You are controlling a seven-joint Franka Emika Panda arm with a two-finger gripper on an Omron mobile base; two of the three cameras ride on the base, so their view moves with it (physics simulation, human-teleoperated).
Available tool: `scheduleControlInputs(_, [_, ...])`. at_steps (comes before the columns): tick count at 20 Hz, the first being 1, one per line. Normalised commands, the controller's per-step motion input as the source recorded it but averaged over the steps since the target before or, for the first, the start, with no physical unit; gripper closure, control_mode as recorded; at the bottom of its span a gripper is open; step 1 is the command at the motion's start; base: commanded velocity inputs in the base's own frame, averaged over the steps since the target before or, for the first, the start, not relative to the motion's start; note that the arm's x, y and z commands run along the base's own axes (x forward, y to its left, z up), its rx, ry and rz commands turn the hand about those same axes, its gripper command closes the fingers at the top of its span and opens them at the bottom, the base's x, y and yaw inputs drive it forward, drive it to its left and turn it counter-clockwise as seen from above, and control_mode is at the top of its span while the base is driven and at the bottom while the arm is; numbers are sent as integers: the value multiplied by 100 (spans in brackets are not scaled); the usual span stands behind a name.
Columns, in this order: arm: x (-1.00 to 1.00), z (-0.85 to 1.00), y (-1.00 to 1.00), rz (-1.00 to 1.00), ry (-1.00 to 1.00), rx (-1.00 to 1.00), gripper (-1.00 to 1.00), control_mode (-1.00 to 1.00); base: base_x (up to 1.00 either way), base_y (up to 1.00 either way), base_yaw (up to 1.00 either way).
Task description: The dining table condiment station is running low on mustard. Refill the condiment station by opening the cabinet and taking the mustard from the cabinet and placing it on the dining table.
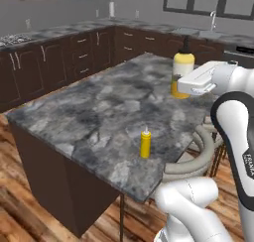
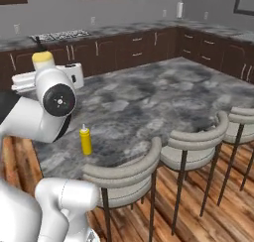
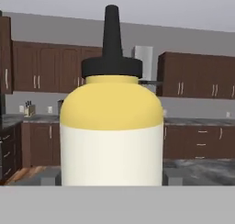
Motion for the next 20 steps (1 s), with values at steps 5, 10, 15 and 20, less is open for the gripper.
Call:
scheduleControlInputs(5, [0, 0, 0, 0, 0, 0, 100, 100, 39, -58, 53])
scheduleControlInputs(10, [0, 0, 0, 0, 0, 0, 100, 100, 32, -56, 55])
scheduleControlInputs(15, [0, 0, 0, 0, 0, 0, 100, 100, 29, -41, 39])
scheduleControlInputs(20, [0, 0, 0, 1, 0, 0, 100, -100, 5, -1, 4])
